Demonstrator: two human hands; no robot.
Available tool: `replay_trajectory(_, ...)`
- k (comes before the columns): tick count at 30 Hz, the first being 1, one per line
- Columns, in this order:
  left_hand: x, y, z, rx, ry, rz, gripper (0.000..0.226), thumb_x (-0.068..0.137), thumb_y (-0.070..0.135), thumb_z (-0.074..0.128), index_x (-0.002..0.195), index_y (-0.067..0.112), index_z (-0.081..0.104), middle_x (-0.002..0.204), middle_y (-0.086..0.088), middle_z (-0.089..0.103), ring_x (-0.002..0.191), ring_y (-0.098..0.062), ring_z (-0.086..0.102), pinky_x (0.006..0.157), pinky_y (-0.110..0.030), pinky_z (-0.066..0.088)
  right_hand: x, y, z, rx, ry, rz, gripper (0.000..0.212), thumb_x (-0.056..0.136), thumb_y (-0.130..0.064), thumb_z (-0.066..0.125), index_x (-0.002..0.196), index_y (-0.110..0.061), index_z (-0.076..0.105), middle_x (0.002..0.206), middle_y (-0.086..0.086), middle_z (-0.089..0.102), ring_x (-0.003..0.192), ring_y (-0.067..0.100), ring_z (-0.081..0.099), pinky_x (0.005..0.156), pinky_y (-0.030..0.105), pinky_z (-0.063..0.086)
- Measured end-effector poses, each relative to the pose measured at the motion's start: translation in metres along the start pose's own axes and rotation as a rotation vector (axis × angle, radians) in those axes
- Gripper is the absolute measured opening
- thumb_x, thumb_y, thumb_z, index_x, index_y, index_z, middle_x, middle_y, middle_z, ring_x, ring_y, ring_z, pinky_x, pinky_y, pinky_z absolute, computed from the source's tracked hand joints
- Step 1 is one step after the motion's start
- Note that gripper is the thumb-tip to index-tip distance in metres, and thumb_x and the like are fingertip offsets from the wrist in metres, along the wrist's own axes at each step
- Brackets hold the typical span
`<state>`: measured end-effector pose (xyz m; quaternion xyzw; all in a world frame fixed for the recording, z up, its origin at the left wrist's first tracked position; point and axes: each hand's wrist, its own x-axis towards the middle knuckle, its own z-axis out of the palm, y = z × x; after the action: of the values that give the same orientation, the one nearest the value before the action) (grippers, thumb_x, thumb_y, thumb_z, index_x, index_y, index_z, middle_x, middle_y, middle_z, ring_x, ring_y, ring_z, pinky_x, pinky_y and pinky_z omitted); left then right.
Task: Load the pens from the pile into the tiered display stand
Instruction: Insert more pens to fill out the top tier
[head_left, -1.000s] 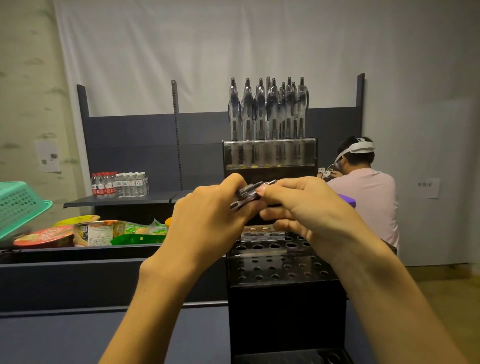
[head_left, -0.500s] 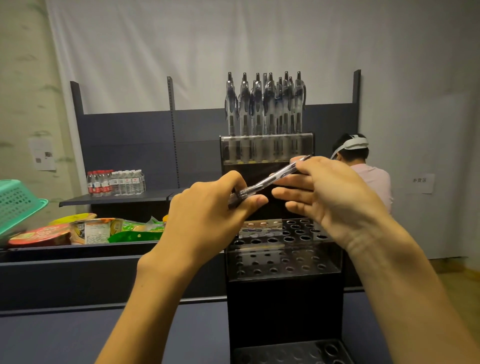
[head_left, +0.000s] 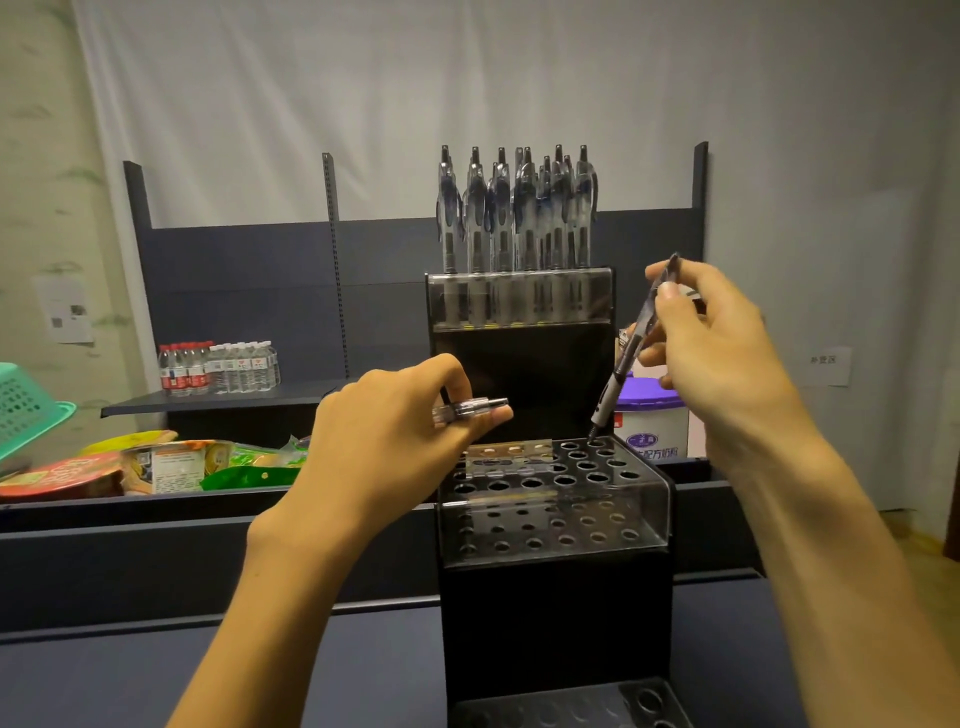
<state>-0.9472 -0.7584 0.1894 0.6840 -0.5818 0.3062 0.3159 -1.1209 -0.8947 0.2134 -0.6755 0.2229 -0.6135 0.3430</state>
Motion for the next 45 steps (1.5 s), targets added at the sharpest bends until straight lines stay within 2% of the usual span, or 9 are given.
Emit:
replay_trajectory(9,0.0,0.001,0.0,-0.019,0.003,0.002,0.044,0.074,0.07,0.042,0.085,0.029,0.055,0.069,0.014,0.059,0.065,-0.011,0.058,0.057,-0.02,0.043,-0.002,0.004,0.0,-0.191,-0.121,-0.096,0.028,0.1,-0.029,0.046,0.128,-0.023,0.05,0.086,-0.006,0.061,0.076,0.009,0.061,0.054,0.009,0.048)
replay_trajectory(13,0.0,0.002,0.0,-0.007,-0.007,0.003,0.04,0.076,0.067,0.046,0.085,0.029,0.055,0.068,0.014,0.057,0.065,-0.011,0.057,0.054,-0.019,0.038,-0.006,0.003,0.0,-0.346,-0.124,-0.113,0.016,0.094,-0.037,0.057,0.105,-0.026,0.055,0.082,-0.012,0.062,0.075,0.002,0.06,0.054,0.009,0.038)
replay_trajectory(18,-0.001,0.0,0.001,-0.014,0.001,0.008,0.042,0.075,0.069,0.044,0.083,0.03,0.055,0.068,0.014,0.057,0.065,-0.012,0.058,0.058,-0.023,0.044,-0.009,0.005,0.005,-0.455,-0.225,-0.041,0.011,0.09,-0.036,0.064,0.086,-0.026,0.063,0.086,-0.005,0.065,0.083,0.011,0.061,0.073,0.029,0.052)
replay_trajectory(24,0.001,-0.001,0.001,-0.02,0.006,0.009,0.036,0.076,0.067,0.047,0.082,0.031,0.053,0.067,0.014,0.056,0.064,-0.01,0.057,0.055,-0.02,0.041,-0.007,0.0,-0.003,-0.568,-0.21,-0.034,0.014,0.09,-0.039,0.063,0.087,-0.025,0.064,0.078,-0.012,0.058,0.07,0.001,0.051,0.055,0.008,0.029)
replay_trajectory(27,0.001,-0.001,0.001,-0.019,-0.001,0.01,0.033,0.078,0.064,0.05,0.082,0.032,0.051,0.066,0.016,0.053,0.063,-0.009,0.056,0.056,-0.022,0.043,-0.008,-0.003,-0.006,-0.512,-0.173,-0.049,0.02,0.086,-0.042,0.067,0.091,-0.023,0.065,0.087,-0.006,0.063,0.085,0.011,0.059,0.066,0.02,0.044)
replay_trajectory(30,0.0,-0.001,0.001,-0.02,-0.004,0.005,0.03,0.08,0.062,0.054,0.082,0.032,0.051,0.064,0.016,0.051,0.063,-0.01,0.056,0.055,-0.022,0.043,-0.014,-0.013,-0.006,-0.45,-0.148,-0.122,0.017,0.085,-0.041,0.069,0.085,-0.024,0.066,0.079,-0.011,0.063,0.079,0.008,0.06,0.063,0.022,0.045)
replay_trajectory(34,0.001,-0.001,0.001,-0.027,0.012,-0.003,0.039,0.077,0.067,0.047,0.083,0.029,0.055,0.067,0.013,0.057,0.064,-0.01,0.057,0.057,-0.026,0.048,-0.026,-0.029,0.0,-0.34,-0.359,-0.092,0.013,0.081,-0.043,0.071,0.08,-0.029,0.071,0.072,-0.01,0.07,0.071,0.005,0.066,0.062,0.014,0.051)
replay_trajectory(38,0.0,0.001,0.0,-0.028,0.0,-0.001,0.042,0.078,0.065,0.047,0.088,0.026,0.059,0.068,0.012,0.057,0.065,-0.012,0.058,0.058,-0.027,0.049,-0.035,-0.033,0.014,-0.252,-0.583,-0.032,0.014,0.078,-0.039,0.073,0.083,-0.027,0.074,0.075,-0.008,0.073,0.074,0.008,0.069,0.074,0.031,0.06)
replay_trajectory(45,-0.001,0.002,-0.001,-0.037,-0.008,0.003,0.023,0.084,0.045,0.062,0.093,0.024,0.062,0.075,0.005,0.064,0.068,-0.016,0.06,0.064,-0.035,0.054,-0.037,-0.025,0.025,-0.25,-0.603,-0.084,0.012,0.081,-0.028,0.076,0.092,-0.023,0.075,0.078,-0.006,0.074,0.075,0.008,0.07,0.077,0.032,0.06)
